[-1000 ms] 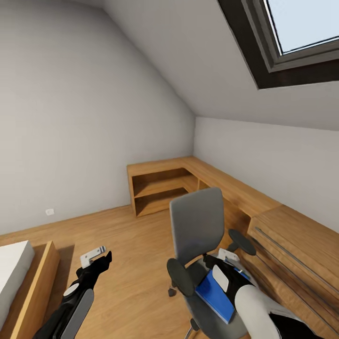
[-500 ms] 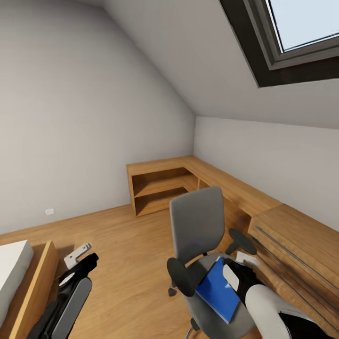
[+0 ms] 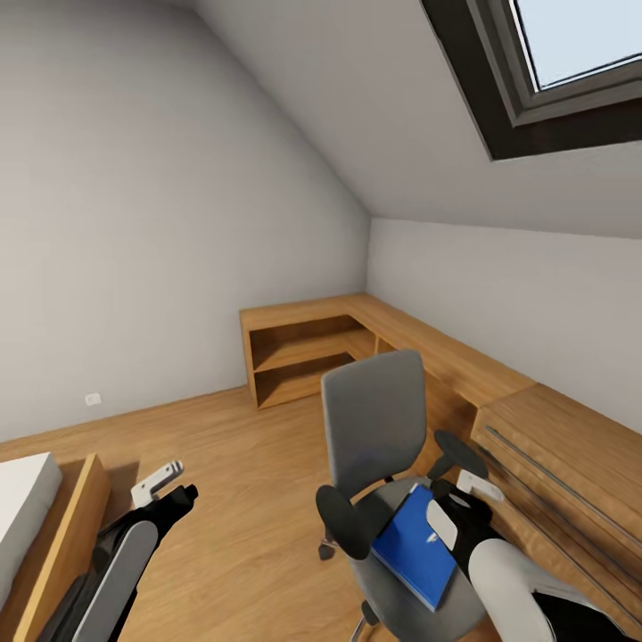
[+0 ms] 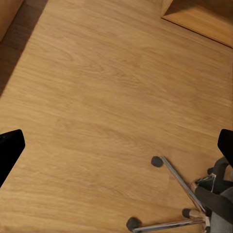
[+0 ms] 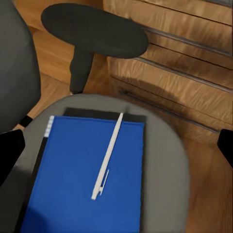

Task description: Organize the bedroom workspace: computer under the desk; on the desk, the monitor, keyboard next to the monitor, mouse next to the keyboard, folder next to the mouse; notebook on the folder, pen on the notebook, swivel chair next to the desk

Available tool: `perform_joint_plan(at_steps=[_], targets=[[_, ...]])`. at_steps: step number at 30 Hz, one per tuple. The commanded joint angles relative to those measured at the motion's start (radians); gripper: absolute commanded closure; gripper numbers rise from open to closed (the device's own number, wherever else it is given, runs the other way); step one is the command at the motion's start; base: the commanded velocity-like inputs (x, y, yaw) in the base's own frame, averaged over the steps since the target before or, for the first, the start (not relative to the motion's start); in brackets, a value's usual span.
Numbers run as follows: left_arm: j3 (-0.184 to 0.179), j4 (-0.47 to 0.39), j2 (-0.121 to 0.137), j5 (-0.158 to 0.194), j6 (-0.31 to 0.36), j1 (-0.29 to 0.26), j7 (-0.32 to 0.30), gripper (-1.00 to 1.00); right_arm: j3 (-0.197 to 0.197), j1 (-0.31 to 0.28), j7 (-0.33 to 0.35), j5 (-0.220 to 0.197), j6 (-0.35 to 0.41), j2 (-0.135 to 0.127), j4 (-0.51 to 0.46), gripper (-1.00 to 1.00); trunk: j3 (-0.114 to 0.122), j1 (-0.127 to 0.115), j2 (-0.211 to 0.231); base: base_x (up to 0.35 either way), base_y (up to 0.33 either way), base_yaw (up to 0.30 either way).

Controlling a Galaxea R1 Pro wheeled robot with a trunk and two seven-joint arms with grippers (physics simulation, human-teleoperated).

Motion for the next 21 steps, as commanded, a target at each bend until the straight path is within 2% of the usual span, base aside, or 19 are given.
perform_joint_plan(at_steps=[1, 3, 8, 12, 21], targets=[[-0.002, -0.001, 0.001, 0.007, 0.001, -0.001, 0.009, -1.0, 0.002, -0.001, -0.002, -0.011, -0.015, 0.002, 0.001, -1.0, -0.005, 0.004, -0.008, 0.0, 0.0, 0.0], [-0.008, -0.005, -0.005, 0.001, -0.005, 0.005, 0.013, -1.0, 0.004, 0.005, -0.003, -0.005, -0.023, 0.009, -0.005, -1.0, -0.008, 0.008, -0.015, 0.0, 0.0, 0.0], [0.005, -0.008, -0.027, 0.002, -0.008, 0.033, 0.013, -1.0, 0.004, -0.019, -0.006, 0.01, -0.051, 0.037, 0.023, -1.0, -0.023, 0.027, -0.05, 0.0, 0.0, 0.0], [0.012, -0.009, -0.035, 0.002, -0.008, 0.042, 0.012, -1.0, 0.007, -0.041, -0.008, 0.016, -0.073, 0.038, 0.046, -1.0, -0.036, 0.042, -0.078, 0.0, 0.0, 0.0], [0.015, -0.009, -0.04, 0.002, -0.008, 0.048, 0.011, -1.0, 0.011, -0.047, -0.009, 0.019, -0.124, 0.043, 0.096, -1.0, -0.064, 0.077, -0.141, 0.0, 0.0, 0.0]])
